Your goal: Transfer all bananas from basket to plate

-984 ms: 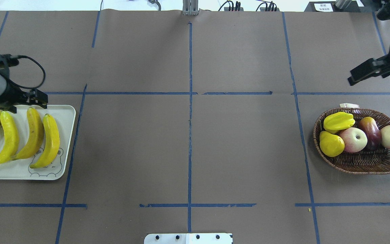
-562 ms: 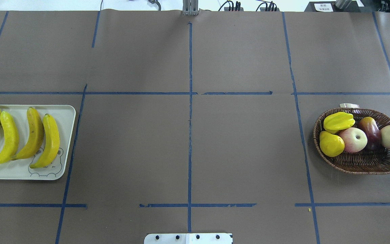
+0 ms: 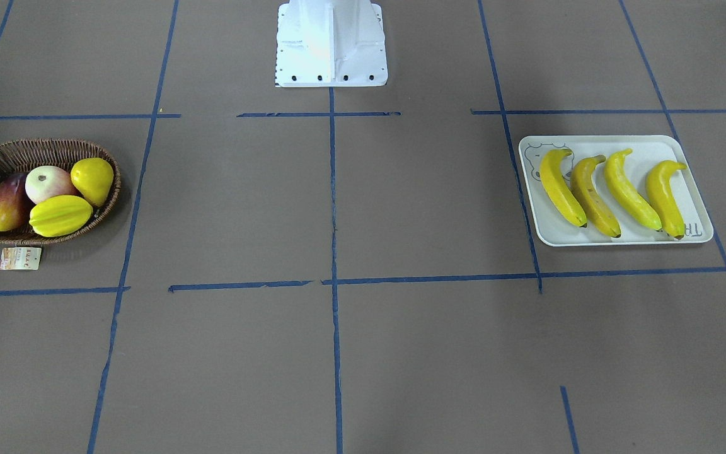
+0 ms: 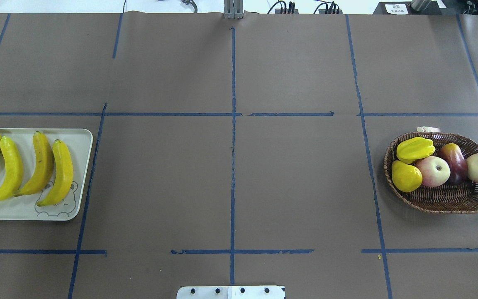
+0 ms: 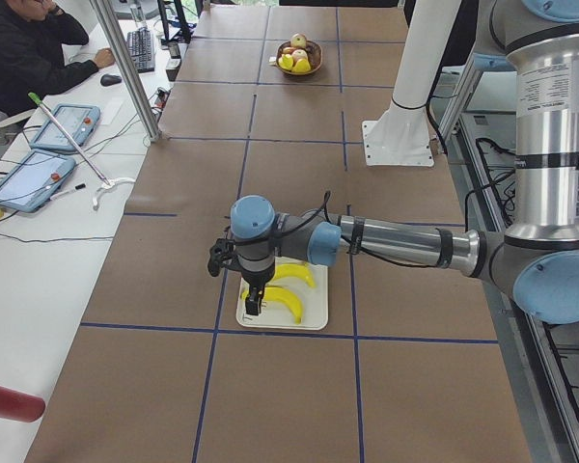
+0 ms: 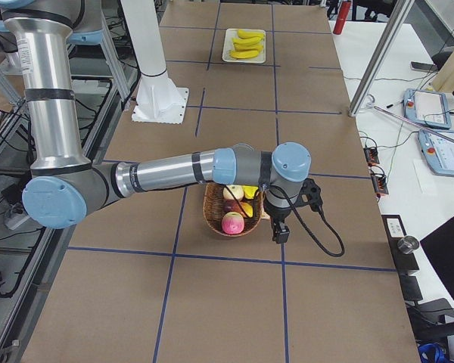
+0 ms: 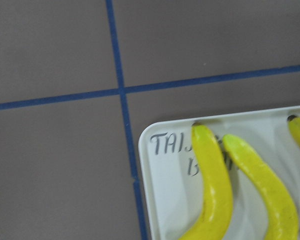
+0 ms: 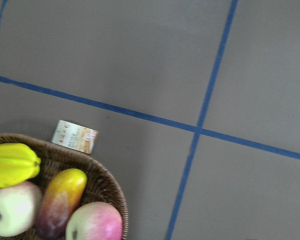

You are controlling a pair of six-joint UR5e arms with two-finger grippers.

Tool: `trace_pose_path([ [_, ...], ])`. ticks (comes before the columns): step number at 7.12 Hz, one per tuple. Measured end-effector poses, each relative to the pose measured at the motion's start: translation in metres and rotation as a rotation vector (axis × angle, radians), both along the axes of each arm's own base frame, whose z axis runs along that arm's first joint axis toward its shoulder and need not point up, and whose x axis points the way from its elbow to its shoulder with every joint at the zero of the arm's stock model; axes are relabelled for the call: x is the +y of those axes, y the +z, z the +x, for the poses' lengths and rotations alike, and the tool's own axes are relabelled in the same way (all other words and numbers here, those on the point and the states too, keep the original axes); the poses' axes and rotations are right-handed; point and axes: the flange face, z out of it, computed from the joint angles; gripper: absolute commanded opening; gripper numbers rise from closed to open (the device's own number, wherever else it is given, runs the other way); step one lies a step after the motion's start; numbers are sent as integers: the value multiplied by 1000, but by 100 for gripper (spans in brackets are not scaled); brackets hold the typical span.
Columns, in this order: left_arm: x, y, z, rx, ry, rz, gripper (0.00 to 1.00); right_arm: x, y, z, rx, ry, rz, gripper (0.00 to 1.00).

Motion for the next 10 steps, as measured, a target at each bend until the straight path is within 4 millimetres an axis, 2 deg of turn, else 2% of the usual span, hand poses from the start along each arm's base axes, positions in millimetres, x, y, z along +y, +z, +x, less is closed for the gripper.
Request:
trace_pose_path([
  [1, 15, 32, -20, -3, 2, -27, 100, 13, 24, 4, 18, 15, -52, 100],
  [2, 23, 53, -30, -2, -2, -53, 100, 28, 45, 6, -4, 31, -90, 100],
  [3, 27, 61, -37, 16, -15, -67, 100, 39, 57, 9, -51, 52, -109, 100],
  [6, 28, 47, -39, 151, -85, -111, 100, 53, 75, 22, -110, 100, -147, 100],
  [8, 25, 35, -39, 162, -102, -106, 100, 58, 87, 32, -119, 123, -167, 100],
  [10, 25, 31, -40, 162, -104, -101, 100, 62, 100, 34, -112, 123, -165, 100],
])
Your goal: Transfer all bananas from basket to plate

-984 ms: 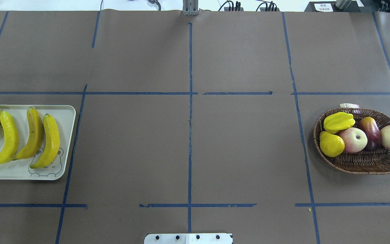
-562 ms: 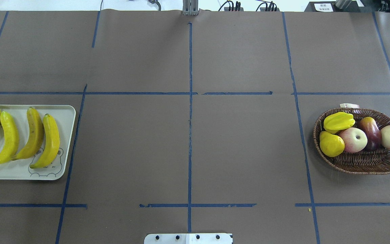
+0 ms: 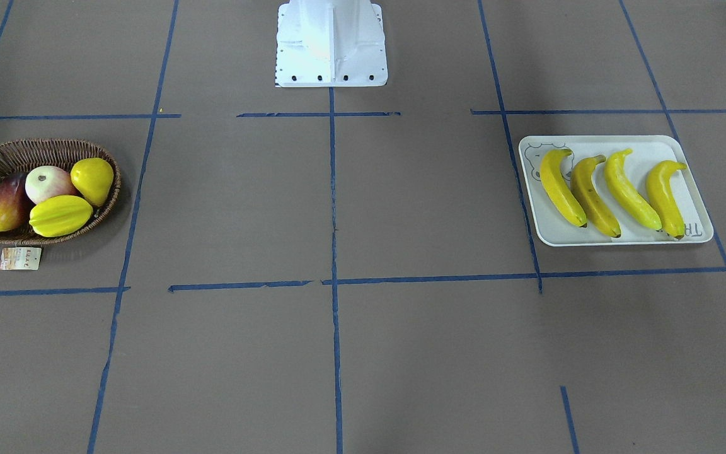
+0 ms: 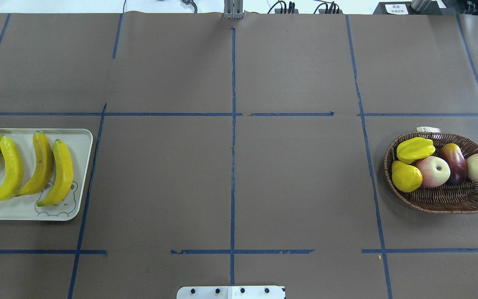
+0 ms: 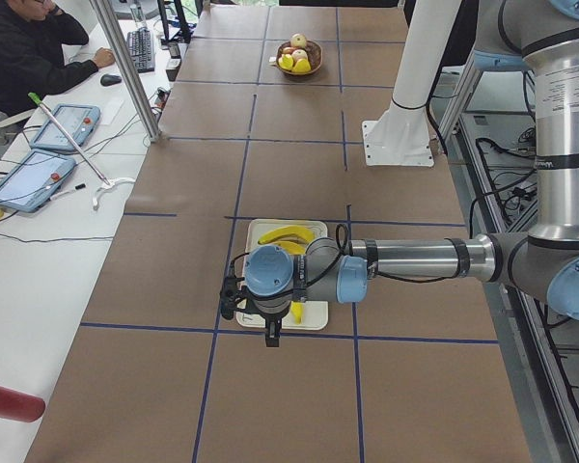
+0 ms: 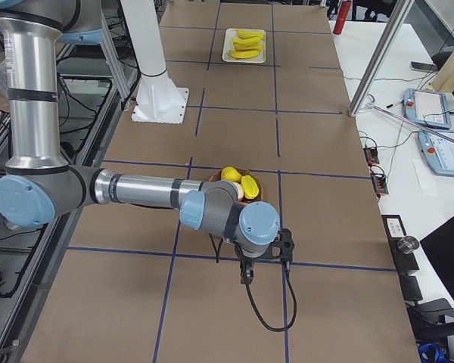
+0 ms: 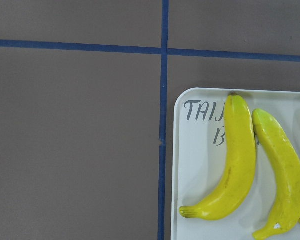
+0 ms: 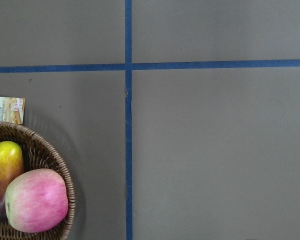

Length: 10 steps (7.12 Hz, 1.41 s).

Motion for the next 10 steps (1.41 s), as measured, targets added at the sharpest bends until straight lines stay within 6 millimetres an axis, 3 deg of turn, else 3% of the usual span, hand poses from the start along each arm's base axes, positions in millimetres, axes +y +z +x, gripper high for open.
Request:
trace_pose_path([
  [2, -2, -2, 0, 0, 0, 4, 100, 5, 18, 1, 24, 8, 58, 100],
  [10, -3, -2, 0, 1, -1, 2, 100, 0, 18, 1, 25, 32, 69, 100],
])
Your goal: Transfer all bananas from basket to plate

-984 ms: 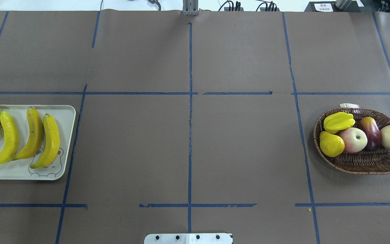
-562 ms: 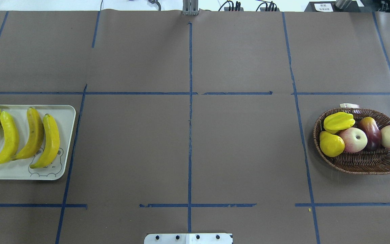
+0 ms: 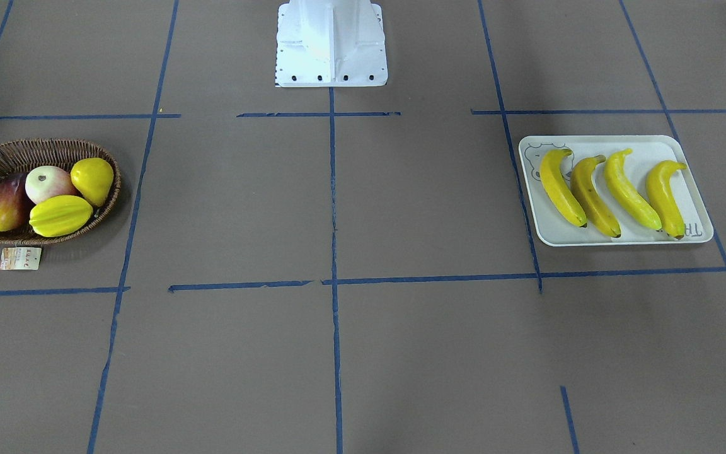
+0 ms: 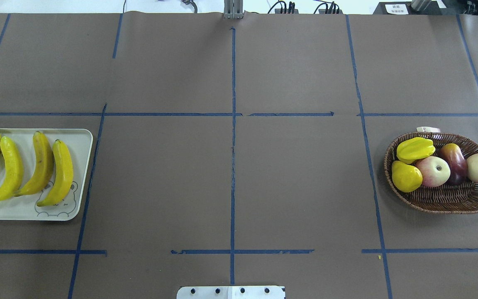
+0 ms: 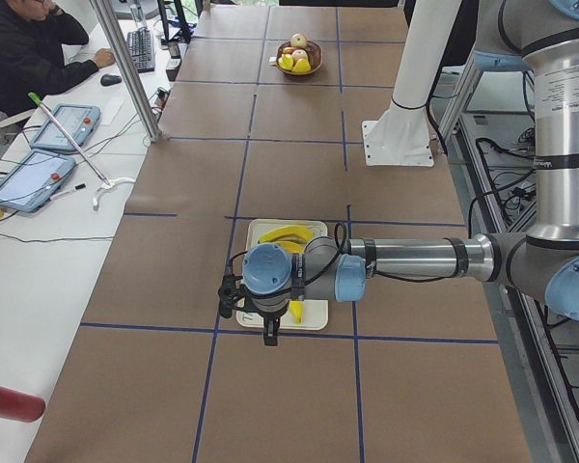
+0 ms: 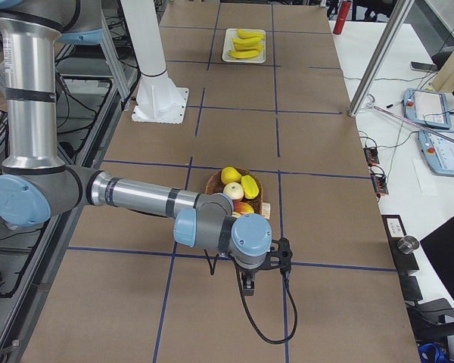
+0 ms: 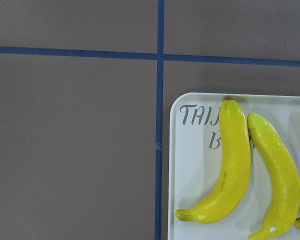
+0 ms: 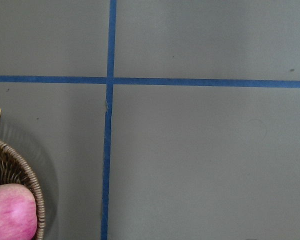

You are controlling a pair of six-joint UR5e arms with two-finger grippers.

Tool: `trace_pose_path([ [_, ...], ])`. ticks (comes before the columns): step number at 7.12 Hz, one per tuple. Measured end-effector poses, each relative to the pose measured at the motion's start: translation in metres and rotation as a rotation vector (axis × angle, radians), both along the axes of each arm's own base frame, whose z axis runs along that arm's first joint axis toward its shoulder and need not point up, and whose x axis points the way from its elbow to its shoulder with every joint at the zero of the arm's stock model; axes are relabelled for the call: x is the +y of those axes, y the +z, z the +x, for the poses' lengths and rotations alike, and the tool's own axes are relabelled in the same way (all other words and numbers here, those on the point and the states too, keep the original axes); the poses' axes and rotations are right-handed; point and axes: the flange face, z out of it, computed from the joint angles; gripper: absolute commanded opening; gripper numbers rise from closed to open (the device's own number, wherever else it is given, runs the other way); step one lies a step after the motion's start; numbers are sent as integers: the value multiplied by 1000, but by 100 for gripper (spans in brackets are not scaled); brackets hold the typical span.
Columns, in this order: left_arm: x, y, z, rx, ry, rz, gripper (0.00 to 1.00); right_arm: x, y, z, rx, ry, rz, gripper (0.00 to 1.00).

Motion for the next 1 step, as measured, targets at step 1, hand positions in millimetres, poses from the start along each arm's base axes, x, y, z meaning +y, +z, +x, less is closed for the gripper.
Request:
trace_pose_path([
  [1, 0, 0, 0, 0, 0, 0, 100, 0, 0, 0, 0, 0, 1, 100],
])
